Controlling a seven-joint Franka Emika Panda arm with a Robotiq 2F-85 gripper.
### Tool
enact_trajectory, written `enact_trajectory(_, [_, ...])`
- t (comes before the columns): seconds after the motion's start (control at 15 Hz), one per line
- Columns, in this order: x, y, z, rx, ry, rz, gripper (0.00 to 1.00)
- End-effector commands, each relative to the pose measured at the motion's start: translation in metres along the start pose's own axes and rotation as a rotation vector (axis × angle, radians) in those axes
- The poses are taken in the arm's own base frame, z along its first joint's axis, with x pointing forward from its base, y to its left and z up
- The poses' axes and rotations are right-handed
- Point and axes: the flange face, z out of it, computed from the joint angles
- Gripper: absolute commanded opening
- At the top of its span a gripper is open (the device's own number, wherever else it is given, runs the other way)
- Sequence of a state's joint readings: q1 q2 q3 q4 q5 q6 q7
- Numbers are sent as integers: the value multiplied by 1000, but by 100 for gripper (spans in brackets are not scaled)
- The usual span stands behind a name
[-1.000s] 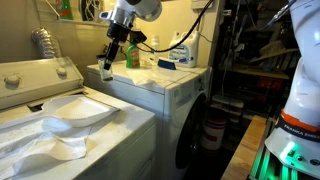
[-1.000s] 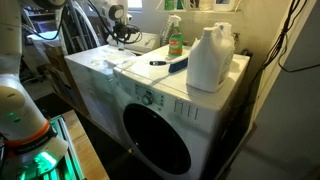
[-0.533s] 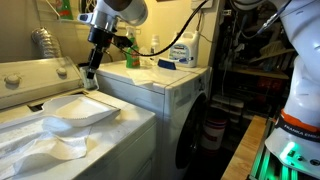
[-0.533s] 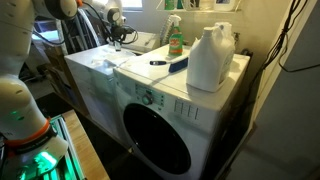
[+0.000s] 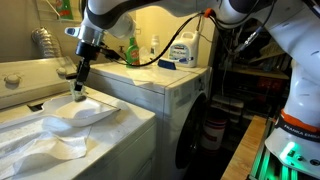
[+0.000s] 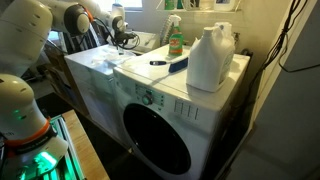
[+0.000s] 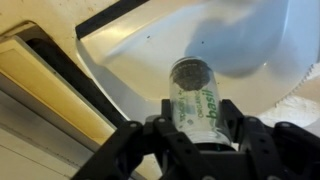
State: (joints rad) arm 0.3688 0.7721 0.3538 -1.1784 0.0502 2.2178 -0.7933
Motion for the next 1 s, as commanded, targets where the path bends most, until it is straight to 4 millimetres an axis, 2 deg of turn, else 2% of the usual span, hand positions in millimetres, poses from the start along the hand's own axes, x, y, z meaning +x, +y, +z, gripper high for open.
enact_trajectory(0.0, [12, 6, 22, -13, -13, -24, 27])
enact_trajectory(0.27, [16, 5, 45, 1, -15, -49, 27])
enact_trajectory(0.6, [18, 4, 58, 15, -18, -71, 27])
enact_trajectory(0.67, [18, 3, 57, 13, -28, -74, 47])
enact_trajectory(0.73, [19, 3, 58, 19, -28, -77, 77])
enact_trajectory(0.8, [19, 3, 57, 24, -31, -79, 78])
enact_trajectory(0.93, [19, 2, 56, 32, -42, -83, 91])
